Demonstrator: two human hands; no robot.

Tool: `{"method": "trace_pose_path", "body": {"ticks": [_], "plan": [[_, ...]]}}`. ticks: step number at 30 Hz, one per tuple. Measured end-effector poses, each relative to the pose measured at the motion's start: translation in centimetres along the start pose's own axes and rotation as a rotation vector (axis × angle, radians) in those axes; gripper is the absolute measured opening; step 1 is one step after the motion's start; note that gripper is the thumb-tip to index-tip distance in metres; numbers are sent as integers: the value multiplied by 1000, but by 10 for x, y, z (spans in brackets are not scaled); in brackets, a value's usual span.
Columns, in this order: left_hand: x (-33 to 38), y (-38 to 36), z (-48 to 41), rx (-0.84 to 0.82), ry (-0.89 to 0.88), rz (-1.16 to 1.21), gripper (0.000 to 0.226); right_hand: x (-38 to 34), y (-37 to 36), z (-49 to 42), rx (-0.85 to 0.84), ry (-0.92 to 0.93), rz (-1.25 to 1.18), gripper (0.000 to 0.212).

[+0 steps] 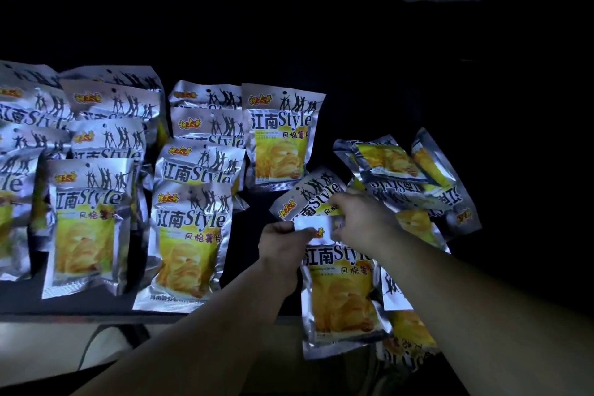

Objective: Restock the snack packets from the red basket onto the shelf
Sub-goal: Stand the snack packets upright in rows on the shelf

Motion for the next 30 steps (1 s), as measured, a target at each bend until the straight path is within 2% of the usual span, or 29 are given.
{"method": "trace_pose_path", "body": {"ticks": [3, 4, 6, 9, 12, 14, 18, 20, 23, 26, 30], "plan": [[12, 4, -1, -50, -75, 38, 75, -3, 7, 0, 21, -43, -60, 36], [17, 6, 0, -78, -100, 7, 74, -5, 10, 0, 24, -47, -68, 25], [31, 13, 8, -125, -140, -55, 53, -13, 17, 3, 32, -16, -81, 15], [58, 26, 30, -173, -199, -113, 22, -28, 34, 8, 45, 34, -105, 15], [90, 40, 51, -223, -242, -152, 24, -42, 56, 14, 16, 56, -57, 14], [115, 50, 61, -225, -305, -200, 36, -46, 67, 17, 24, 62, 33, 11], [162, 59, 69, -180, -486, -448, 18, -47, 79, 24, 133, 28, 118, 11], [177, 55, 67, -170, -550, -557, 22, -47, 81, 26, 182, 12, 139, 14], [181, 43, 55, -177, -542, -579, 36, -44, 78, 24, 252, 46, 79, 16], [178, 32, 37, -167, -557, -660, 29, -38, 75, 19, 284, 37, -8, 12], [184, 29, 15, -120, -552, -652, 24, -38, 83, 7, 341, 27, -54, 9]]}}
Point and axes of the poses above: each hand's wrist, its own z-axis away from the middle knuckle, its own y-axis out of the back of the hand, x = y × z, the point moved 4 cm from there along -z, towards the middle knuckle, and after that the axes turned 4 degrees about x, right-handed, at the moved point
